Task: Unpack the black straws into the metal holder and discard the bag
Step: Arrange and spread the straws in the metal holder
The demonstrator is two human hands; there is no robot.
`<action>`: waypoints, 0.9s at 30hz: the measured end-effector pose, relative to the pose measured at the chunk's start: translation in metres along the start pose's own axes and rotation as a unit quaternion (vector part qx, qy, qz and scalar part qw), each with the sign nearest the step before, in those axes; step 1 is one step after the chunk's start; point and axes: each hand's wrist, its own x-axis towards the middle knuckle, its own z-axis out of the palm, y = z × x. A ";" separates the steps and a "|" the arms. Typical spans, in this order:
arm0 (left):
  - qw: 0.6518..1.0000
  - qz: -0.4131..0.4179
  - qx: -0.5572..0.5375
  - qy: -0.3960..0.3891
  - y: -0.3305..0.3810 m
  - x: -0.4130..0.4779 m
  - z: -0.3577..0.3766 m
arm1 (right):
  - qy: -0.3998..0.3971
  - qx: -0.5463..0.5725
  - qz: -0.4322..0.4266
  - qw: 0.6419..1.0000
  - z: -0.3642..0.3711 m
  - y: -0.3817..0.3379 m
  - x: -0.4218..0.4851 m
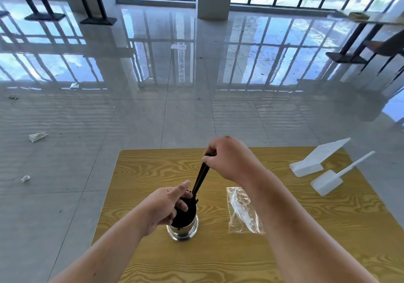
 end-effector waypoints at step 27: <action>0.898 0.384 0.026 0.212 0.055 -0.005 -0.020 | 0.000 0.358 0.154 0.921 0.066 0.055 -0.018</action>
